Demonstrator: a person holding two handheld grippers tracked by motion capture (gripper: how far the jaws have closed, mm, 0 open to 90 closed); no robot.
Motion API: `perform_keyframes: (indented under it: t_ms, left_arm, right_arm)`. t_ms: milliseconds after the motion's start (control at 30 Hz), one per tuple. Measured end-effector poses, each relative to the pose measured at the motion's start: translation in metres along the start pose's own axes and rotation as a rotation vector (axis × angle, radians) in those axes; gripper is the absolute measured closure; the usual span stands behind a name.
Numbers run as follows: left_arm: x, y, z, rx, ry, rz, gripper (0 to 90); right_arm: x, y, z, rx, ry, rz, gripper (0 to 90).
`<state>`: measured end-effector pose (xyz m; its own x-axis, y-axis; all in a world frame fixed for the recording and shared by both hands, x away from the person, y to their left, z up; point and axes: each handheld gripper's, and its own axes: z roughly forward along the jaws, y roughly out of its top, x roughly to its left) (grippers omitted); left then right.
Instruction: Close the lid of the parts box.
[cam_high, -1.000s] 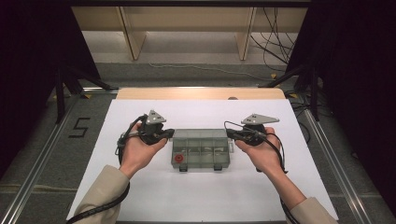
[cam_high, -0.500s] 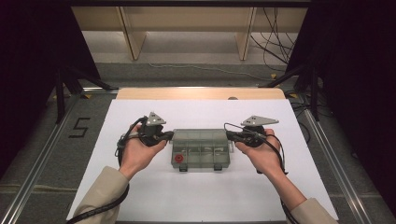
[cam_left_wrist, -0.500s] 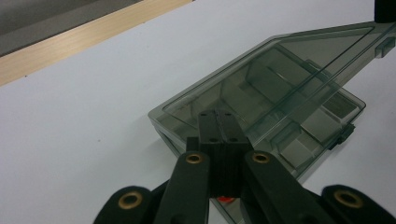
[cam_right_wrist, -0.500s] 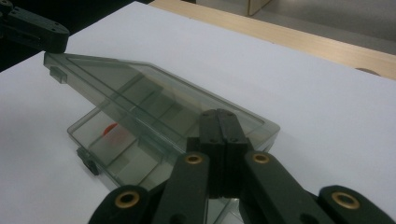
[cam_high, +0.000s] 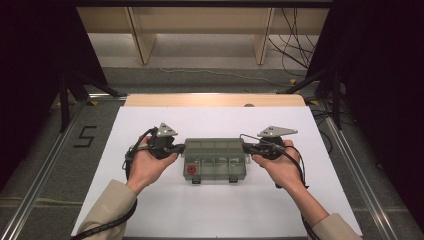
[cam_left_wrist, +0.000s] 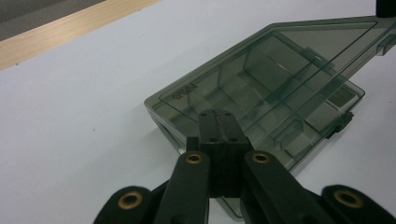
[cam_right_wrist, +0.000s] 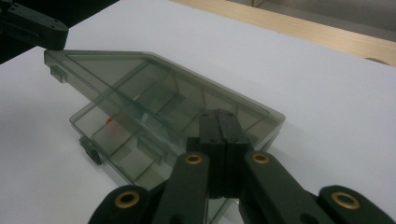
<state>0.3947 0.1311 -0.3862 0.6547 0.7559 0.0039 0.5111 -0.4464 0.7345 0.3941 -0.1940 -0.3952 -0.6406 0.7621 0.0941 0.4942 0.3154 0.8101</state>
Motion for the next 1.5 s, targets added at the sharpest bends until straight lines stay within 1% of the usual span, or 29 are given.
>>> perform_keyframes:
  t_ms: [67,100,133,167,200,233,267,300,333,367,400,433,467,500,567,600,667,733,800,900,967,1000,1133,1167,1200,1233,1267,1300,1500]
  left_arm:
    - [-0.001,-0.001,0.000,0.002,-0.002,-0.012,90.0]
    - [-0.001,-0.002,0.001,0.002,-0.002,-0.009,90.0]
    - [-0.001,-0.002,0.001,-0.001,-0.004,-0.011,90.0]
    - [-0.002,-0.003,0.001,0.004,-0.004,-0.010,90.0]
    - [-0.002,-0.003,0.002,-0.003,-0.005,-0.012,90.0]
    - [-0.002,-0.003,0.002,0.006,-0.004,0.000,90.0]
    - [-0.002,-0.004,0.002,0.010,-0.006,0.001,90.0]
    - [-0.003,-0.004,0.003,0.011,-0.007,-0.011,90.0]
    - [-0.003,-0.005,0.003,0.012,-0.007,-0.012,90.0]
    - [-0.003,-0.005,0.003,0.021,-0.012,-0.001,90.0]
    - [-0.003,-0.005,0.003,0.021,-0.011,-0.002,90.0]
    - [-0.004,-0.006,0.003,0.024,-0.017,-0.014,90.0]
    - [-0.003,-0.006,0.003,0.023,-0.014,-0.008,90.0]
    - [-0.004,-0.007,0.003,0.024,-0.016,-0.009,90.0]
    - [-0.004,-0.008,0.004,0.026,-0.018,-0.010,90.0]
    - [-0.004,-0.008,0.004,0.026,-0.017,-0.010,90.0]
    - [-0.004,-0.009,0.003,0.029,-0.017,-0.006,90.0]
    - [-0.004,-0.010,0.004,0.022,-0.016,-0.010,90.0]
    - [-0.004,-0.010,0.004,0.024,-0.021,-0.012,90.0]
    - [-0.004,-0.012,0.004,0.023,-0.017,-0.015,90.0]
    - [-0.004,-0.012,0.004,0.026,-0.021,-0.016,90.0]
    - [-0.004,-0.013,0.005,0.027,-0.022,-0.017,90.0]
    - [-0.005,-0.014,0.005,0.027,-0.021,-0.025,90.0]
    - [-0.005,-0.015,0.005,0.029,-0.024,-0.028,90.0]
    - [-0.005,-0.015,0.005,0.029,-0.023,-0.015,90.0]
    - [-0.005,-0.015,0.006,0.028,-0.024,-0.022,90.0]
    - [-0.005,-0.015,0.006,0.028,-0.021,-0.017,90.0]
    - [-0.005,-0.016,0.006,0.027,-0.021,-0.014,90.0]
    - [-0.006,-0.017,0.007,0.030,-0.021,-0.020,90.0]
  right_arm:
    - [0.000,-0.001,0.001,0.006,0.002,-0.006,90.0]
    - [0.001,-0.001,0.000,0.013,0.007,0.002,90.0]
    - [0.000,-0.002,0.001,0.012,0.008,-0.005,90.0]
    - [0.001,-0.002,0.001,0.021,0.004,0.003,90.0]
    - [0.000,-0.002,0.001,0.022,0.003,-0.002,90.0]
    - [0.001,-0.003,0.001,0.018,0.000,0.000,90.0]
    - [0.001,-0.003,0.000,0.025,0.001,0.011,90.0]
    - [0.001,-0.003,0.001,0.022,0.003,0.009,90.0]
    - [0.001,-0.003,0.001,0.030,0.012,0.010,90.0]
    - [0.001,-0.004,0.001,0.032,0.013,0.013,90.0]
    - [0.001,-0.004,0.001,0.032,0.016,0.012,90.0]
    - [0.000,-0.005,0.002,0.025,0.015,-0.001,90.0]
    - [0.000,-0.005,0.002,0.025,0.009,-0.007,90.0]
    - [0.001,-0.005,0.001,0.046,0.012,0.017,90.0]
    - [0.001,-0.006,0.002,0.037,0.012,0.013,90.0]
    - [0.001,-0.005,0.001,0.058,0.019,0.013,90.0]
    - [0.001,-0.006,0.002,0.048,0.020,0.009,90.0]
    - [0.002,-0.007,0.002,0.052,0.022,0.012,90.0]
    - [0.002,-0.008,0.003,0.048,0.020,0.002,90.0]
    - [0.003,-0.008,0.003,0.061,0.023,0.017,90.0]
    - [0.002,-0.009,0.004,0.054,0.019,0.003,90.0]
    - [0.001,-0.009,0.004,0.043,0.024,-0.017,90.0]
    - [0.001,-0.010,0.005,0.047,0.024,-0.016,90.0]
    - [0.002,-0.010,0.004,0.061,0.023,0.004,90.0]
    - [0.002,-0.010,0.004,0.062,0.022,0.003,90.0]
    - [0.002,-0.011,0.004,0.060,0.023,0.000,90.0]
    - [0.001,-0.011,0.006,0.049,0.028,-0.025,90.0]
    - [0.002,-0.011,0.005,0.056,0.026,-0.012,90.0]
    - [0.003,-0.013,0.006,0.069,0.023,-0.003,90.0]
